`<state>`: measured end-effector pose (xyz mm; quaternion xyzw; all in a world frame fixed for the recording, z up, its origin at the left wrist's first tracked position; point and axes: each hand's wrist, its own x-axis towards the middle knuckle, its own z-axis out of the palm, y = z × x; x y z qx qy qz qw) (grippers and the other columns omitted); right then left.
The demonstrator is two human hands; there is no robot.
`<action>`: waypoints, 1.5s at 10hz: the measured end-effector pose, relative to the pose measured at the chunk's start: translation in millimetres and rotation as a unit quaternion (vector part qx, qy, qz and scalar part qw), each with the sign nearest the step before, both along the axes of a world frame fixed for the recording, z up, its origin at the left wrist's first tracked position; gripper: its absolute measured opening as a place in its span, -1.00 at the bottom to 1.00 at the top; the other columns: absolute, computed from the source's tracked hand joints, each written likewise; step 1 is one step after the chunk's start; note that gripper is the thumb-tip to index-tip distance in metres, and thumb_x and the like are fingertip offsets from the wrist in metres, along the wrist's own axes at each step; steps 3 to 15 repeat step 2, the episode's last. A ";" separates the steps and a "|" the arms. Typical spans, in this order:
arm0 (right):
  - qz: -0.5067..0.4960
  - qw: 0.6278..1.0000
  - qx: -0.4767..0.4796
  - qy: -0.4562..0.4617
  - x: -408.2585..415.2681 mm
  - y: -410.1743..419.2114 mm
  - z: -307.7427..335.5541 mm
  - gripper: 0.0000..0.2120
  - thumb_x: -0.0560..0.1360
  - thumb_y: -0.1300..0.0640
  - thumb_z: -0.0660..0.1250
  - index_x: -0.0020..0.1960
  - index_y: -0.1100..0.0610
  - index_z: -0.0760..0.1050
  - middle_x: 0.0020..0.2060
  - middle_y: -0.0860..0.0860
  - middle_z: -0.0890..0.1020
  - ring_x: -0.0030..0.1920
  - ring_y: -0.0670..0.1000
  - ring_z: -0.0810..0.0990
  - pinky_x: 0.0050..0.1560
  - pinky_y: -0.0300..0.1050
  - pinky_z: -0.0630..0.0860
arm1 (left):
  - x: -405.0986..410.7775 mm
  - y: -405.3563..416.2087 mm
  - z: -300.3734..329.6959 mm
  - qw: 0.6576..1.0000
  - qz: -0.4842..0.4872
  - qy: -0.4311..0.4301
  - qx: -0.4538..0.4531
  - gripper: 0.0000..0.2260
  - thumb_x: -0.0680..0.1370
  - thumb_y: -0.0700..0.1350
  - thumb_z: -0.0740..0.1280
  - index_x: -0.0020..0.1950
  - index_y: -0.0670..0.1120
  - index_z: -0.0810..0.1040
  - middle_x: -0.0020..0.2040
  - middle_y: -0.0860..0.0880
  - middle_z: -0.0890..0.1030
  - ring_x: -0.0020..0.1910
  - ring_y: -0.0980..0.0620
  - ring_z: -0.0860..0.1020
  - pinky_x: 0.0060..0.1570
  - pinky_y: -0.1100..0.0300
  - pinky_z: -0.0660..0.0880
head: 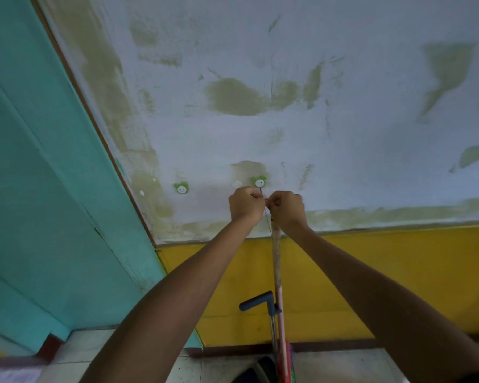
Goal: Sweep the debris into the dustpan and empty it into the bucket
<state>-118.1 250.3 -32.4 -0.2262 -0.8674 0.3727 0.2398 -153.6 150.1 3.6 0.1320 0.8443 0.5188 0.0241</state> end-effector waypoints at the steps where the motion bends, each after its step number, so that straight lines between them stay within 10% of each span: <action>1: -0.027 0.999 -0.015 -0.017 9.0 -7.4 -0.4 -0.82 0.45 0.26 0.27 -0.27 0.10 0.59 -0.33 0.04 0.63 -0.28 0.07 0.60 -0.27 -0.07 0.56 | 12.8 -8.4 9.7 1.000 -0.018 -0.005 -0.008 -0.81 0.48 -0.29 0.29 -0.09 -0.18 0.71 -0.11 -0.14 0.72 -0.09 -0.11 0.68 -0.07 0.10 0.64; 15: -0.041 0.999 -0.016 -0.016 23.2 -16.9 0.8 -0.89 0.48 0.20 0.30 -0.14 0.14 0.61 -0.21 0.04 0.65 -0.18 0.06 0.59 -0.16 -0.07 0.56 | 27.8 -25.8 12.8 0.999 -0.034 0.000 -0.035 -0.80 0.49 -0.29 0.26 -0.10 -0.20 0.70 -0.07 -0.15 0.71 -0.05 -0.12 0.67 -0.02 0.08 0.63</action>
